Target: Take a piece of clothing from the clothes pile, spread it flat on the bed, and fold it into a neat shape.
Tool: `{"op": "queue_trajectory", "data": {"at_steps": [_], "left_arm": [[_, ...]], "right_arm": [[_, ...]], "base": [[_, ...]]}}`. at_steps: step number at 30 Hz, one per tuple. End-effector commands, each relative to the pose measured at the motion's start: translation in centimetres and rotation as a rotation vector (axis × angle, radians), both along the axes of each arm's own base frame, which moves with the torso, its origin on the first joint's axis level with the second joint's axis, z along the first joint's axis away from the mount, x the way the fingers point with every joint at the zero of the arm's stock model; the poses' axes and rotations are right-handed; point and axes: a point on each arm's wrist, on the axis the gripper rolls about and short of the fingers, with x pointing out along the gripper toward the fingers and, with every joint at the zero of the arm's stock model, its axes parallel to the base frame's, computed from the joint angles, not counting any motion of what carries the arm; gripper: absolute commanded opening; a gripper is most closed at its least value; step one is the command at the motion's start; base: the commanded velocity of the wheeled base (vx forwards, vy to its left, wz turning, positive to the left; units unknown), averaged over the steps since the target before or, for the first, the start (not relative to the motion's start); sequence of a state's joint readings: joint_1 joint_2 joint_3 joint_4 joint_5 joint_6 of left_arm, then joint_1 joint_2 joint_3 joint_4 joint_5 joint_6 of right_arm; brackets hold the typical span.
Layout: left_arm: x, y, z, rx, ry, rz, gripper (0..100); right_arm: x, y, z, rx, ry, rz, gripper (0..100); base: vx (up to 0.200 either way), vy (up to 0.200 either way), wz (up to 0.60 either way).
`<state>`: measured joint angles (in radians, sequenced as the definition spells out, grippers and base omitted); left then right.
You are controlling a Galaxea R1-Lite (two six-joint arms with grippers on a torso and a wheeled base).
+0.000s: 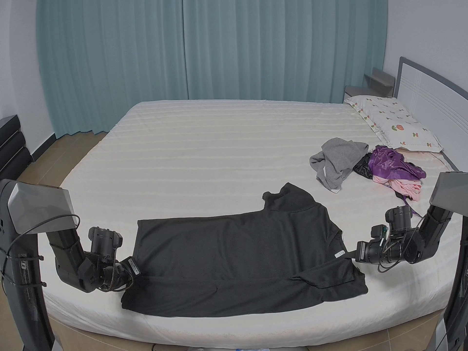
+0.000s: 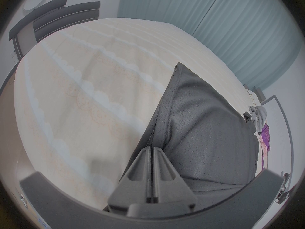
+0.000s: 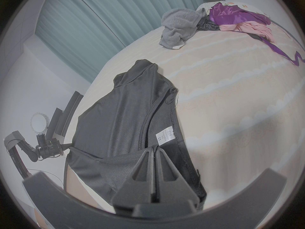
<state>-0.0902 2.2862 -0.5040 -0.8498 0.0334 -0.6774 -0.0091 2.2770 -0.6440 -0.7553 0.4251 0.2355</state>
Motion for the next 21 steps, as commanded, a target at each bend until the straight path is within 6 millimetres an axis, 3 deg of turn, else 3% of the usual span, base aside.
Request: {"op": "queue_trajectory", "data": {"at_steps": [1, 2, 3, 5, 6, 9, 12, 16, 20, 21], "left_arm": [[0.1, -0.1, -0.1, 0.000, -0.001, -0.003, 0], [0.2, -0.1, -0.1, -0.001, -0.003, -0.001, 0], [0.2, -0.1, 0.0, -0.001, -0.004, -0.001, 100], [0.2, -0.2, 0.0, -0.002, -0.006, -0.002, 100], [0.2, -0.2, 0.0, -0.003, -0.006, -0.001, 100], [0.3, -0.1, 0.1, -0.007, -0.010, 0.006, 100], [0.2, 0.0, 0.2, -0.012, -0.013, 0.012, 100], [0.1, 0.6, 0.6, -0.026, -0.018, 0.024, 100], [-0.2, 1.1, 1.3, -0.062, -0.031, 0.025, 100], [-0.2, 1.1, 1.3, -0.062, -0.031, 0.025, 100]], "right_arm": [[0.0, 0.5, -0.6, -0.001, 0.015, 0.016, 0], [0.0, 0.5, -0.8, -0.002, 0.019, 0.016, 0], [0.1, 0.6, -0.9, -0.003, 0.019, 0.017, 0], [0.2, 0.6, -0.9, -0.003, 0.018, 0.017, 0], [0.3, 0.6, -0.8, 0.000, 0.015, 0.018, 100], [0.1, 0.6, -0.1, 0.015, 0.007, 0.007, 100], [-0.3, 0.7, 2.1, 0.073, -0.009, -0.047, 100], [-2.6, 1.9, 3.9, 0.138, 0.030, -0.089, 100], [-6.1, 3.3, 3.9, 0.173, 0.119, -0.112, 100], [-6.1, 3.3, 3.9, 0.173, 0.119, -0.112, 100]], "base": [[0.000, 0.000, 0.00], [0.000, 0.000, 0.00], [0.000, 0.000, 0.00], [0.000, 0.000, 0.00], [0.000, 0.000, 0.00], [0.000, 0.000, 0.00], [0.000, 0.000, 0.00], [0.000, 0.000, 0.00], [0.000, 0.000, 0.00], [0.000, 0.000, 0.00]]}}
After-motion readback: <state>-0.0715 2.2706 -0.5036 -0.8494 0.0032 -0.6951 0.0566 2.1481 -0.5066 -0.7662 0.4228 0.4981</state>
